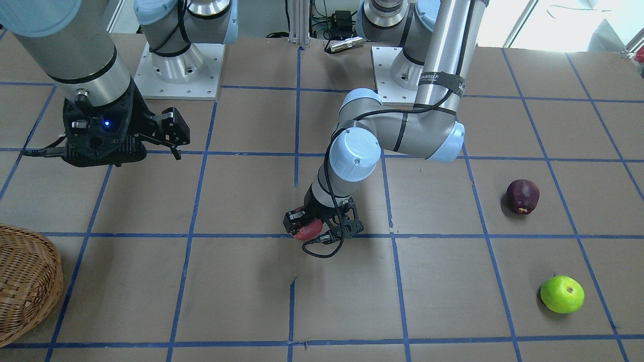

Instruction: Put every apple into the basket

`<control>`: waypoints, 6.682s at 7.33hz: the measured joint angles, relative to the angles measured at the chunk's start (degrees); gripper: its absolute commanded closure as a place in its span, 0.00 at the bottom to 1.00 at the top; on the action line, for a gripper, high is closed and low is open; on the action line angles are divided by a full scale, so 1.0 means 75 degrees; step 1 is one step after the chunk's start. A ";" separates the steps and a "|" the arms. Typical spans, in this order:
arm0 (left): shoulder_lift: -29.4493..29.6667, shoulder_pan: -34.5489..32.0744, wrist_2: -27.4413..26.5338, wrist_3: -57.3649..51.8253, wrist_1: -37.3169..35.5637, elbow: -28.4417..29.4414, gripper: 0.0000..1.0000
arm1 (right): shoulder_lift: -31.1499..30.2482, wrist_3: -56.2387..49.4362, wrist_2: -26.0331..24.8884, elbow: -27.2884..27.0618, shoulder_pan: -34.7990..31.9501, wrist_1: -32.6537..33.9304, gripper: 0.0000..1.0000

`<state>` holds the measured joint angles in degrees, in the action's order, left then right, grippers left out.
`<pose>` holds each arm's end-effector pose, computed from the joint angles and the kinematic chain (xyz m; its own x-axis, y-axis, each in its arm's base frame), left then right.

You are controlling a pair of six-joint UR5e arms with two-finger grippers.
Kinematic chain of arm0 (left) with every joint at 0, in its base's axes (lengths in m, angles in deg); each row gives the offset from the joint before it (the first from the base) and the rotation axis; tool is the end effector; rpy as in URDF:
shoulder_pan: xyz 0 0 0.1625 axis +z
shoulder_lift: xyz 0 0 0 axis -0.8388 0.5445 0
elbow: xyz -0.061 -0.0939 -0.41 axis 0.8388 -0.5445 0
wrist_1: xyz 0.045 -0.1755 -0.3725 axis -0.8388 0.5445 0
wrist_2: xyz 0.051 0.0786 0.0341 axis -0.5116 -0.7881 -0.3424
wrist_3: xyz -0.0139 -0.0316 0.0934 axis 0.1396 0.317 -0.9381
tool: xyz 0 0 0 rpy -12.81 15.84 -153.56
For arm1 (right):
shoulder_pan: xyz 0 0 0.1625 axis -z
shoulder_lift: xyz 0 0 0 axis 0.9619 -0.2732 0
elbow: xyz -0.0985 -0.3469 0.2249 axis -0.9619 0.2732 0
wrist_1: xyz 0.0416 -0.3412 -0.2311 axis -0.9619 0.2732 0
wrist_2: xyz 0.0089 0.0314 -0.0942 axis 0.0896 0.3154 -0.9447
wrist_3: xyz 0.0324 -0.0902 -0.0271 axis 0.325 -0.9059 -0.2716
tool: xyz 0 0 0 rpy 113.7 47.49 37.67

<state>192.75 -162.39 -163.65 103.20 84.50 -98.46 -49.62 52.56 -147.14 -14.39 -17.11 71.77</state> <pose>-0.3119 -0.5461 0.1993 -0.8672 -0.4476 0.2182 -0.4368 0.8942 0.0983 0.1431 -0.5474 0.4737 -0.9855 -0.1690 0.0153 -0.1683 0.9849 0.0401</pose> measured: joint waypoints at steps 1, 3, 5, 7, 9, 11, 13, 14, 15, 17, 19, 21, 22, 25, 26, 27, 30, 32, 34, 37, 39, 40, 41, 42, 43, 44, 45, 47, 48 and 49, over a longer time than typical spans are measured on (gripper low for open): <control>0.0025 -0.0028 0.0012 0.0085 -0.0072 0.0006 0.00 | 0.0000 0.0000 -0.0002 0.0000 0.0002 -0.0002 0.00; -0.0331 0.0168 0.0043 0.0066 0.0328 0.0081 0.00 | 0.0000 -0.0003 0.0007 -0.0014 0.0002 0.0011 0.00; -0.1020 0.0805 0.0038 -0.0641 0.1902 0.0465 0.00 | 0.0020 -0.0062 0.0151 -0.0097 -0.0030 0.0011 0.00; -0.1730 0.1566 -0.0837 -0.2876 0.3546 0.0794 0.00 | 0.0227 -0.0026 0.0805 -0.0217 -0.0452 0.0284 0.00; -0.2269 0.2734 -0.1811 -0.5604 0.4255 0.0754 0.00 | 0.0945 -0.0094 0.1058 -0.0251 -0.1441 0.1185 0.00; -0.2551 0.4328 -0.2312 -0.8353 0.4492 0.0377 0.00 | 0.2033 -0.0123 0.0913 -0.0253 -0.2344 0.2555 0.00; -0.2509 0.5703 -0.2631 -1.0338 0.3581 -0.0251 0.00 | 0.2813 -0.0397 0.0247 -0.0329 -0.2764 0.3047 0.00; -0.2395 0.6361 -0.2644 -1.1159 0.2672 -0.0730 0.00 | 0.3060 -0.0558 0.0083 -0.0400 -0.2831 0.3192 0.00; -0.2268 0.6744 -0.2633 -1.1683 0.1738 -0.1261 0.00 | 0.3247 -0.0613 0.0085 -0.0396 -0.2856 0.3437 0.00; -0.1975 0.6969 -0.2377 -1.2055 0.0586 -0.2117 0.00 | 0.3525 -0.0652 0.0246 -0.0377 -0.2864 0.3891 0.00; -0.1728 0.6997 -0.2233 -1.2234 0.0386 -0.2368 0.00 | 0.3726 -0.0568 0.0241 -0.0399 -0.2864 0.4221 0.72; -0.1512 0.7022 -0.2241 -1.2362 0.0345 -0.2350 0.53 | 0.3731 -0.0292 0.0280 -0.0318 -0.2773 0.4114 0.82; -0.1463 0.7024 -0.2245 -1.2365 0.0310 -0.2323 0.82 | 0.3642 -0.0241 0.0318 -0.0101 -0.2583 0.3867 0.88; -0.1632 0.6814 -0.2228 -1.2150 0.0862 -0.1762 0.84 | 0.2952 -0.0608 0.0400 0.0780 -0.0786 0.2289 0.96; -0.1708 0.6535 -0.2176 -1.1720 0.1607 -0.1332 0.84 | 0.2726 -0.0957 0.0370 0.0852 -0.0024 0.2103 0.96; -0.1787 0.6085 -0.2044 -1.0980 0.2319 -0.0926 0.84 | 0.2578 -0.1644 0.0345 0.0858 0.0783 0.2010 0.96; -0.1837 0.4238 -0.1390 -0.7481 0.2901 -0.0531 0.84 | 0.2918 -0.5101 0.0100 0.0932 0.3286 0.2616 0.92; -0.1582 0.2591 -0.0951 -0.4289 0.2101 -0.0452 0.84 | 0.3459 -0.6559 -0.0128 0.0985 0.4576 0.3702 0.87; -0.1102 0.1136 -0.0634 -0.1557 0.0941 -0.0434 0.84 | 0.3989 -0.7128 -0.0136 0.1032 0.5107 0.4238 0.00; -0.0202 0.0042 -0.0275 0.0342 -0.0568 -0.0428 0.04 | 0.4064 -0.6938 -0.0131 0.1086 0.5119 0.4330 0.00; -0.0001 -0.0186 -0.0228 0.0577 -0.0801 -0.0423 0.00 | 0.3825 -0.6538 -0.0129 0.1677 0.4670 0.3276 0.00; -0.0064 -0.0239 -0.0216 0.0691 -0.0785 -0.0410 0.00 | 0.3690 -0.6086 -0.0112 0.2119 0.4233 0.2405 0.00; -0.0196 -0.0212 -0.0197 0.0752 -0.0704 -0.0365 0.00 | 0.3512 -0.5657 -0.0096 0.2358 0.3710 0.1742 0.00; -0.0402 -0.0058 -0.0182 0.0755 -0.0437 -0.0229 0.00 | 0.3282 -0.5238 -0.0092 0.2391 0.3072 0.1354 0.00; -0.0674 0.0209 -0.0196 0.0581 0.0041 -0.0017 0.00 | 0.3141 -0.4638 -0.0035 0.2331 0.2452 0.1126 0.00; -0.0968 0.0510 -0.0318 -0.0016 0.0589 0.0164 0.00 | 0.3082 -0.4133 0.0166 0.2235 0.1940 0.1015 0.00; -0.1250 0.0913 -0.0600 -0.1017 0.1124 0.0259 0.00 | 0.3065 -0.3913 0.0419 0.2095 0.1398 0.0928 0.00; -0.1739 0.1956 -0.1150 -0.3417 0.1841 0.0316 0.00 | 0.3085 -0.3782 0.0608 0.1575 -0.0036 0.0956 0.00; -0.1919 0.2567 -0.1377 -0.4682 0.2062 0.0332 0.00 | 0.3097 -0.3733 0.0642 0.1229 -0.0780 0.1294 0.00; -0.2004 0.3177 -0.1495 -0.5711 0.2148 0.0345 0.00 | 0.3100 -0.3614 0.0670 0.0907 -0.1316 0.1750 0.00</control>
<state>177.72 -138.56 -174.86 60.37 100.61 -95.88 -26.37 25.45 -142.12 -7.59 -26.98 84.90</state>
